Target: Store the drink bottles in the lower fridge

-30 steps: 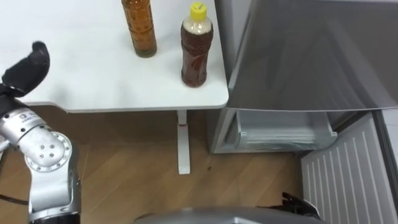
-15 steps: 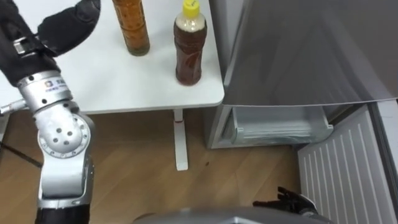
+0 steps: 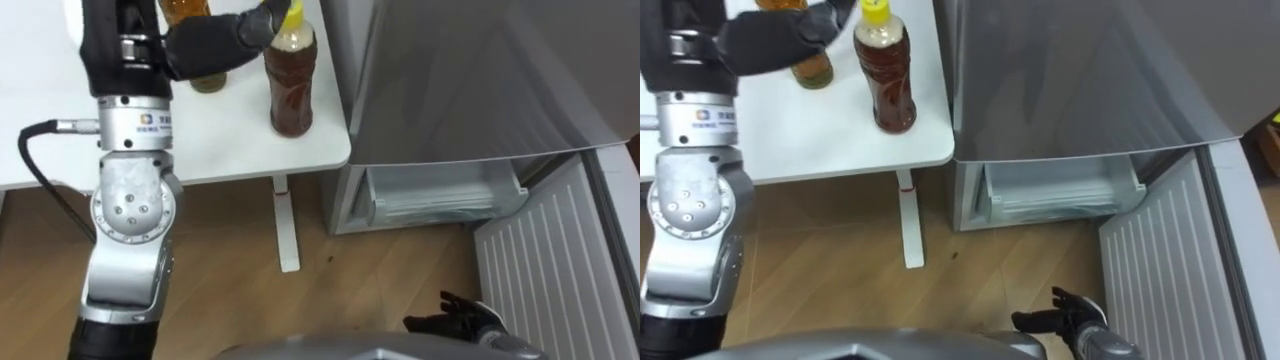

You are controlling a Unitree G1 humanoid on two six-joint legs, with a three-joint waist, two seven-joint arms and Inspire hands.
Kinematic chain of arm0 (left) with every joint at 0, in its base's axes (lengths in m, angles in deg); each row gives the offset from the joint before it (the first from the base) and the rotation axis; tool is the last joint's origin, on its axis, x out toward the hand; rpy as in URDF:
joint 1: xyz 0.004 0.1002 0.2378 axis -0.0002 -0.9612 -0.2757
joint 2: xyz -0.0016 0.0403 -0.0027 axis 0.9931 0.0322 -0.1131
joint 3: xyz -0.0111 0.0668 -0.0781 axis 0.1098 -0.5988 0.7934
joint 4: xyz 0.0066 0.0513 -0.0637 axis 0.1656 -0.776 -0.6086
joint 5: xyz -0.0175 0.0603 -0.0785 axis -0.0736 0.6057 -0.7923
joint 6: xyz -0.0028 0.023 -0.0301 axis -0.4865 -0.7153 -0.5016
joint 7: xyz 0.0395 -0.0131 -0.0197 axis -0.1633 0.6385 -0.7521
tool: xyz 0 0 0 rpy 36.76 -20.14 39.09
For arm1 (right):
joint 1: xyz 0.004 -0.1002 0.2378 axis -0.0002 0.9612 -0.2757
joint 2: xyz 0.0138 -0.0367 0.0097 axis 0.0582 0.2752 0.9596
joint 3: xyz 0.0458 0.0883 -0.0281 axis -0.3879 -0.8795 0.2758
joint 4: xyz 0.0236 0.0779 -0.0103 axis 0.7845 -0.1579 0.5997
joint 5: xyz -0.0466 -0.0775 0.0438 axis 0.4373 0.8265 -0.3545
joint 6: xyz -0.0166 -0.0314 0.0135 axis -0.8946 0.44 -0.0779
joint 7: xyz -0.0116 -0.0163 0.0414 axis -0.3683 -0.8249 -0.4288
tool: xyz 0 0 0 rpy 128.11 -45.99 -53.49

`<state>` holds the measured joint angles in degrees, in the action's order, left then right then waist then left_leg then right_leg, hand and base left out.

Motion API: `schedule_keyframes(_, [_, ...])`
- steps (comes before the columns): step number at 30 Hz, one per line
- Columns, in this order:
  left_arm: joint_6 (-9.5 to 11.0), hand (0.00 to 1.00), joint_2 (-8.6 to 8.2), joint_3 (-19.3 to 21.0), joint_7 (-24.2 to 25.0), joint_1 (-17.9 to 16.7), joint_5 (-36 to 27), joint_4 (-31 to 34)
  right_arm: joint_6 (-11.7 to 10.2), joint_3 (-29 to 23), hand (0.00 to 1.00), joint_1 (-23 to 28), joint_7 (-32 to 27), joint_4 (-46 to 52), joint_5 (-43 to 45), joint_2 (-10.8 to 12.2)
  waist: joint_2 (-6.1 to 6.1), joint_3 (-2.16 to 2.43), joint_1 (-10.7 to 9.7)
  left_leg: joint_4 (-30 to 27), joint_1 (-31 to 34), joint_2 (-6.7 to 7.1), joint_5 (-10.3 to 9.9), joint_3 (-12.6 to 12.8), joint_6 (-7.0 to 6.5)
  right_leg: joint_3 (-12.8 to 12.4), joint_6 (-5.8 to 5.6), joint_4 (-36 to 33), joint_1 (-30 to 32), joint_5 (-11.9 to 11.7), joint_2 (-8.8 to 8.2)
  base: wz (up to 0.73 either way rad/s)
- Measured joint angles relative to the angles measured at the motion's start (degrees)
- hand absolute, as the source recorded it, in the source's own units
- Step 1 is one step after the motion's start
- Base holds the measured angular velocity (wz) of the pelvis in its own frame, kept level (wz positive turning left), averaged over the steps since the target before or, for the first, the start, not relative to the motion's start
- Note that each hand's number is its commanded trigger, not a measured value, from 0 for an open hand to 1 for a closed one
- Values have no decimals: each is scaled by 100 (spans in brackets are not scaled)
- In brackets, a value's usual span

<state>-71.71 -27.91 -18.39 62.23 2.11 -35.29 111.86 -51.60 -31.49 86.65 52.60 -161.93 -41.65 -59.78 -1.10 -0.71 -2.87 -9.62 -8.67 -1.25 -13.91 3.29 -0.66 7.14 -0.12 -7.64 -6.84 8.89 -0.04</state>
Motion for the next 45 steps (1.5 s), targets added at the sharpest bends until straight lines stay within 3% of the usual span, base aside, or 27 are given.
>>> schedule_keyframes(21, [-493,0,67,-62,1042,0,-16,0,59,7,0,-39,29,-11,-16,3,8,36,-5,0,6,-8,0,134,0,-75,0,-19,88,0,10,-2])
schedule_keyframes(35, [-583,0,72,-145,1121,-31,-47,-106,164,122,0,-69,5,0,-15,17,-59,58,19,-2,-6,-10,0,135,0,-87,1,-39,84,-1,13,0])
schedule_keyframes(45, [-593,0,75,-175,1107,-261,-46,-940,160,129,0,-63,-96,-7,-131,0,23,33,17,11,35,-14,-1,141,0,-90,1,-104,107,-1,16,0])
